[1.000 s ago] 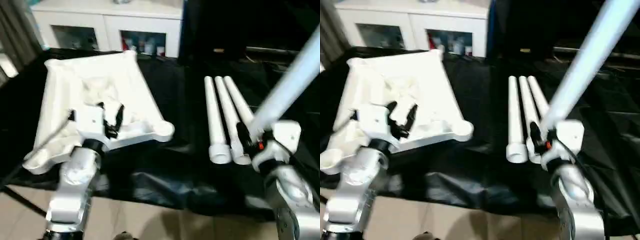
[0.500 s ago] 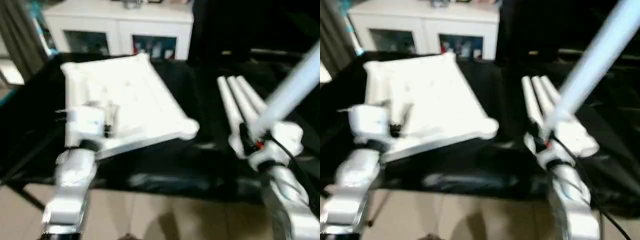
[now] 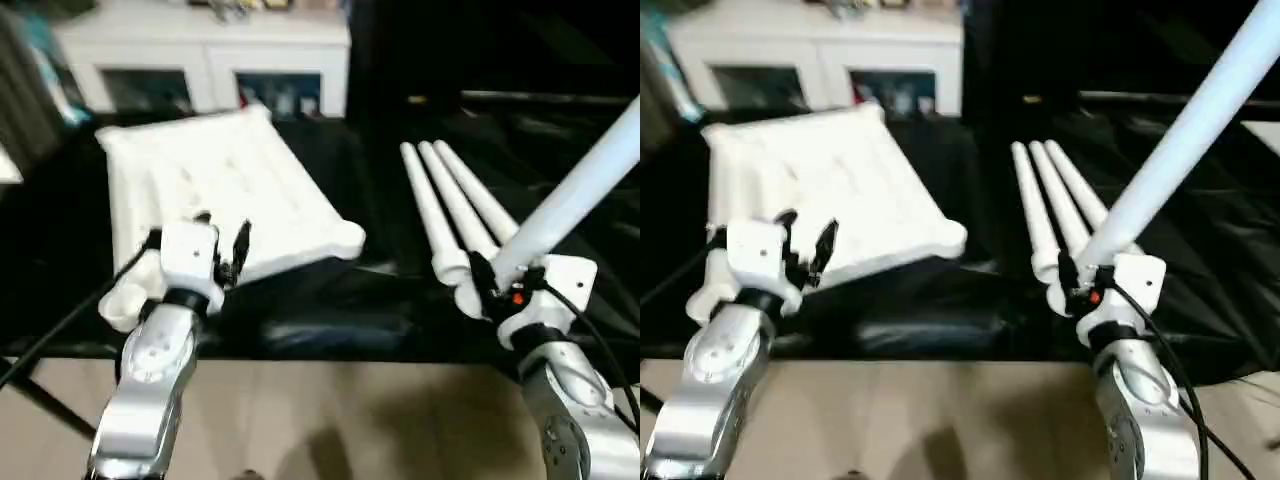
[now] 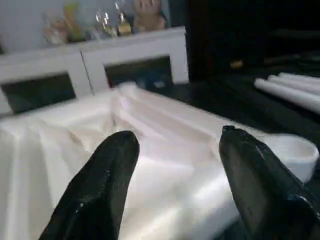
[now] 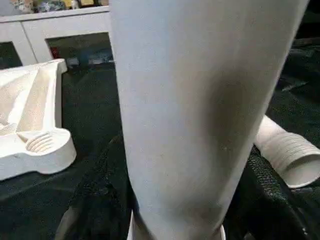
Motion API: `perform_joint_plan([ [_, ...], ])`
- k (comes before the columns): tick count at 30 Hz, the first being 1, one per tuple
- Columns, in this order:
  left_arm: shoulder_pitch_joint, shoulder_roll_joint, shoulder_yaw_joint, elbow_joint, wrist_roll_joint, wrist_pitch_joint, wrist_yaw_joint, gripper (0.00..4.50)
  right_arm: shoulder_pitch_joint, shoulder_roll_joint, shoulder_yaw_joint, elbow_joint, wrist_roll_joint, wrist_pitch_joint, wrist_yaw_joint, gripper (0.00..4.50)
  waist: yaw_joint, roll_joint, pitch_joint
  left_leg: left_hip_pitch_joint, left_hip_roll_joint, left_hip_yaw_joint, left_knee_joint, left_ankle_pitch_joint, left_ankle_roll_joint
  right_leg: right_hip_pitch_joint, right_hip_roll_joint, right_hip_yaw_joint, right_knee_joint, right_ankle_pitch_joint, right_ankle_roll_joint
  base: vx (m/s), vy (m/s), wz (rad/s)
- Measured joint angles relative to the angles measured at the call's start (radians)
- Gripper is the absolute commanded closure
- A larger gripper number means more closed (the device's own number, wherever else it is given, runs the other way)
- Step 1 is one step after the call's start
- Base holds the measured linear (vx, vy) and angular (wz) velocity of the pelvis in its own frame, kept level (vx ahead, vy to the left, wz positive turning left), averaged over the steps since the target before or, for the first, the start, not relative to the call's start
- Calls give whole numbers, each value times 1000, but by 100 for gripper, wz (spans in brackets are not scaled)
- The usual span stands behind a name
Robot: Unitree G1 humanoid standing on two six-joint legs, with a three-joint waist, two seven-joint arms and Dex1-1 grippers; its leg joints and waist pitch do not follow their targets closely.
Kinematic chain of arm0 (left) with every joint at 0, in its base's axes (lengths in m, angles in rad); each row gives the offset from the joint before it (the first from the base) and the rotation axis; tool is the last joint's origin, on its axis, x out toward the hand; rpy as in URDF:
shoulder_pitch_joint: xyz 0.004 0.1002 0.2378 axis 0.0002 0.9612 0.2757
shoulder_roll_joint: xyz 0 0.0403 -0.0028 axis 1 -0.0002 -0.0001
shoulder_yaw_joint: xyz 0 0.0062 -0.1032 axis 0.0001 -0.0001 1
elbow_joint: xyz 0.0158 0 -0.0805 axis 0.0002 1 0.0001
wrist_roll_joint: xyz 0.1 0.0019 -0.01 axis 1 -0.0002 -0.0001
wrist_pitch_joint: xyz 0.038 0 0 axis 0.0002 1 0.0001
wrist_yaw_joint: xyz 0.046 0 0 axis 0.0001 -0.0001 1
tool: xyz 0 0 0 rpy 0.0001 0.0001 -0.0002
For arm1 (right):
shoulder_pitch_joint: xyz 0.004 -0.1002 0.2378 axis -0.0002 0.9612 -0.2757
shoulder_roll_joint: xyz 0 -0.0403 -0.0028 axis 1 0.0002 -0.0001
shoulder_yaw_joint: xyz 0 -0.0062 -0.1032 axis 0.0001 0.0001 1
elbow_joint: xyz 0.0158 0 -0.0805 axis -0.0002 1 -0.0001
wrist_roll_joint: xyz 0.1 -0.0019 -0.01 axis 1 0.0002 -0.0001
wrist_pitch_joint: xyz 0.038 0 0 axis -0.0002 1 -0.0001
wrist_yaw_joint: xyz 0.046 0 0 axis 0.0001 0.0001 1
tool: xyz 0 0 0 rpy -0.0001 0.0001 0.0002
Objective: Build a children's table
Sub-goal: Pick table leg
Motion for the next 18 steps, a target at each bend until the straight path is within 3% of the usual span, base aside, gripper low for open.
perform_joint_plan([
  [3, 35, 14, 0, 0, -1, 5, -23, 147, -23, -11, 7, 1, 4, 0, 11, 260, 3, -1, 4, 18, 1, 10, -10, -1, 1, 15, 0, 4, -16, 4, 0, 0, 0, 0],
  [6, 70, 8, 1, -4, -23, 11, -33, 147, -33, -19, 16, -1, 5, 0, 23, 260, 3, 3, 9, 55, 4, 17, -22, -14, 3, 51, 3, 1, -49, 2, 3, 72, 24, -4],
  [8, 97, 0, 3, -8, -36, 12, -33, 147, -36, -22, 18, -8, 6, -1, 38, 260, 1, 5, 10, 72, 5, 20, -26, -24, 5, 74, 3, 1, -67, 0, 7, 88, 39, -5],
  [10, 115, -3, 5, -12, -37, 11, -32, 147, -41, -24, 19, -19, 7, -1, 40, 260, -2, 4, 10, 81, 4, 26, -32, -26, 8, 89, 3, 5, -77, -1, 9, 141, 38, -4],
  [12, 135, -9, 13, -22, -37, 9, -29, 147, -59, -41, 20, -34, 11, -1, 53, 260, -8, 1, 7, 81, 4, 34, -33, -36, 15, 95, 2, 10, -83, -2, 9, 154, 33, -3],
  [16, 141, -24, 22, -51, -36, 9, -9, 147, -65, -61, 19, -39, 14, -2, 77, 260, -9, -9, -6, 80, 2, 35, -29, -60, 32, 102, 2, 9, -92, -23, 18, 154, 16, 4],
  [17, 133, -26, 17, -57, -36, 9, -8, 147, -60, -65, 21, -41, 17, -3, 82, 260, -7, -6, -13, 49, -8, 15, -2, -76, 74, 113, 2, -11, -101, -25, 32, 145, 13, 8],
  [18, 123, -29, 12, -64, -36, 9, -7, 147, -57, -70, 20, -34, 17, -3, 83, 260, -6, -3, -14, 38, -11, -1, 16, -91, 108, 125, 2, -28, -111, -30, 37, 149, 34, 41],
])
